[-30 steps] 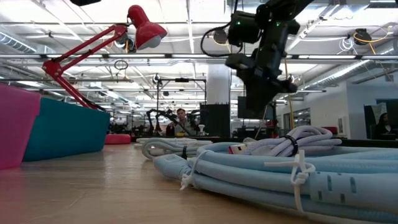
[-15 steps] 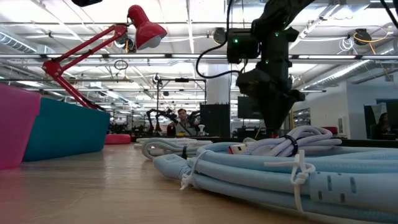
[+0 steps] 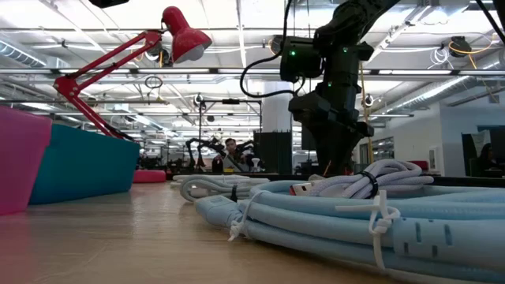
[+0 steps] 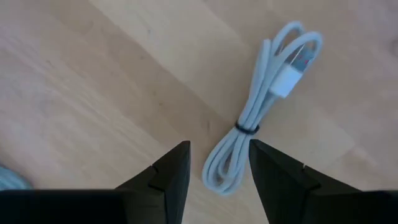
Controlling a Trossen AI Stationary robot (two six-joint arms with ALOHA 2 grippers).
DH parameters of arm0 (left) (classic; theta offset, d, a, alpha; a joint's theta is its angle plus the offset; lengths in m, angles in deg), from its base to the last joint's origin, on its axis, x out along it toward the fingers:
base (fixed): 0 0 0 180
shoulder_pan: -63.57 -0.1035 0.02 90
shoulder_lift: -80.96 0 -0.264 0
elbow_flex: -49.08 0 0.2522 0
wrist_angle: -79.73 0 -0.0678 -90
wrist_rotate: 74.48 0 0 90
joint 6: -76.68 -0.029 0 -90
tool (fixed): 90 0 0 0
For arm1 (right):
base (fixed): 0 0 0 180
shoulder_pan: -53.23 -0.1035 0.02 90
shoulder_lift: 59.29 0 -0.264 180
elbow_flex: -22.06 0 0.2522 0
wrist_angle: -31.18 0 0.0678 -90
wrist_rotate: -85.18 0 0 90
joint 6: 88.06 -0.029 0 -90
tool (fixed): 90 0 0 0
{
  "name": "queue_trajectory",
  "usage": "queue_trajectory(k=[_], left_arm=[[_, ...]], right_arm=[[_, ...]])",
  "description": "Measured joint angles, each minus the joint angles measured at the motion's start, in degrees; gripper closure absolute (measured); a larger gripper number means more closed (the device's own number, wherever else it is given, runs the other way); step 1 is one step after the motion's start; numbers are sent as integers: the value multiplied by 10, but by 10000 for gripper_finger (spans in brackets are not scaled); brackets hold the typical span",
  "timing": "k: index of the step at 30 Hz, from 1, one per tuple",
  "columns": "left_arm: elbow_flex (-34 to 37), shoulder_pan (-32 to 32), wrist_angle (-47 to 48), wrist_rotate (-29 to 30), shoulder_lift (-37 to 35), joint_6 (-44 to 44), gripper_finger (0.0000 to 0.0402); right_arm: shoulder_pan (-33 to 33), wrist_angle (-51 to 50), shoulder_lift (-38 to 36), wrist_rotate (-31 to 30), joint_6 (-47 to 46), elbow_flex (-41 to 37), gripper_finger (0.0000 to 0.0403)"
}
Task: Pick & Place USB Port
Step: Put the white USB cable into the red bin
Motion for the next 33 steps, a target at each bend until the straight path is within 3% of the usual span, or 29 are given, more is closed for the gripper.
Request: queue_trajectory(k=[12,15,18,21,25,28,33], left_arm=[[0,0,0,0,0,12,218],[0,0,0,0,0,19,218],[0,0,0,0,0,24,218],[0,0,2,0,0,35,218],[0,-9,51,8,0,108,218],[0,-15,110,48,0,164,218],[-1,-21,182,112,-23,153,218]], right_arm=[[4,103,-4,3,-38,-111,250],[4,129,-5,8,-72,-143,273],[3,141,-5,14,-80,-160,325],[-2,166,-6,32,-50,-162,382],[-16,234,-37,52,-48,-162,385],[-42,250,-72,41,-58,-143,391],[-91,282,-162,-13,-77,-100,391]])
